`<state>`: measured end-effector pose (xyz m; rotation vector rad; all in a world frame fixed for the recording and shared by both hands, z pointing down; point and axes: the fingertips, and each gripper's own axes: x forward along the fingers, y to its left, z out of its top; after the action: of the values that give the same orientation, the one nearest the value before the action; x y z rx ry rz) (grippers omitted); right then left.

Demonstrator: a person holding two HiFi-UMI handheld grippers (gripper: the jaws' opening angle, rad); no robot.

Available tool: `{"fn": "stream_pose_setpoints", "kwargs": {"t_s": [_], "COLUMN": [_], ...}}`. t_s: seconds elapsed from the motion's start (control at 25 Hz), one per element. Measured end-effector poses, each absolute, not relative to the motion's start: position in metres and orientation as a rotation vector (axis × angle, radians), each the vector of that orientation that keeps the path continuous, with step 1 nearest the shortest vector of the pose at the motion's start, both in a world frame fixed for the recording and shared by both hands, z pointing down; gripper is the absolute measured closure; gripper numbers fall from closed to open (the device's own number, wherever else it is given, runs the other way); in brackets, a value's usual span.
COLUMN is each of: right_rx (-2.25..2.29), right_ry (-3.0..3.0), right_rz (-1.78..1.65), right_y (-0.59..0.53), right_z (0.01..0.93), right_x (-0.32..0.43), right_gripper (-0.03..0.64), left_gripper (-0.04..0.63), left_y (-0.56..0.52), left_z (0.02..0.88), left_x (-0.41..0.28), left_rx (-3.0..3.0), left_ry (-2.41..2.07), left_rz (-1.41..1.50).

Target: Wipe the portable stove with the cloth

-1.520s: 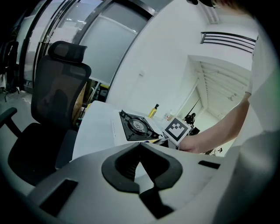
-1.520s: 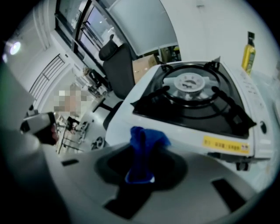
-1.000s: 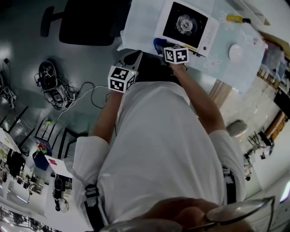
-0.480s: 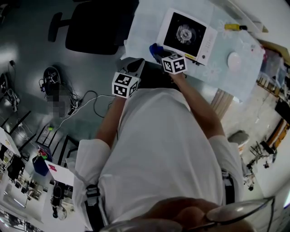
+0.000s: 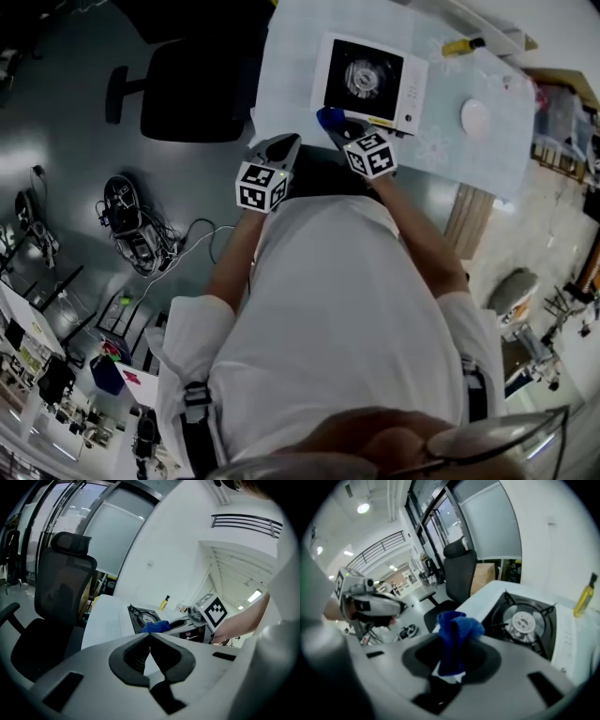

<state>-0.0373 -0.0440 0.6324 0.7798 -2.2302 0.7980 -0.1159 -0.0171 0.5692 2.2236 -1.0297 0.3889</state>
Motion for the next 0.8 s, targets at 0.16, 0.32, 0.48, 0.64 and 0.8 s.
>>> {"fn": "stream_pose_setpoints", "kwargs": {"t_s": [0.16,0.32,0.48,0.64,0.8], "right_rx": [0.840,0.908,0.959,0.990,1.019], "right_ry": [-2.245,-2.258,-2.265,-2.270,-2.305], "right_rz": [0.743,0.714,0.606,0.531,0.500], "right_y": [-0.039,-0.033,-0.022,-0.001,0.021], "right_z": [0.614,0.597,0.577,0.560,0.538], "right_x": [-0.010,0.020,0.052,0.085,0.115], "right_gripper": [0.500,0.500,0.499,0.500,0.500], "left_gripper": [0.563,0.563,0.563,0.563,0.563], "left_y": [-0.015,-0.015,-0.020,-0.017,0.000], "left_z": [0.568,0.561,0.548,0.528,0.510], "left_x": [-0.102,-0.086,-0.079,-0.075,-0.063], "left_rx": [2.244,2.286,2.303,2.300,2.294], "left_ry": [-0.993,-0.977,-1.041,-1.130,-1.193], "left_rz": [0.402,0.417,0.396,0.356,0.325]}}
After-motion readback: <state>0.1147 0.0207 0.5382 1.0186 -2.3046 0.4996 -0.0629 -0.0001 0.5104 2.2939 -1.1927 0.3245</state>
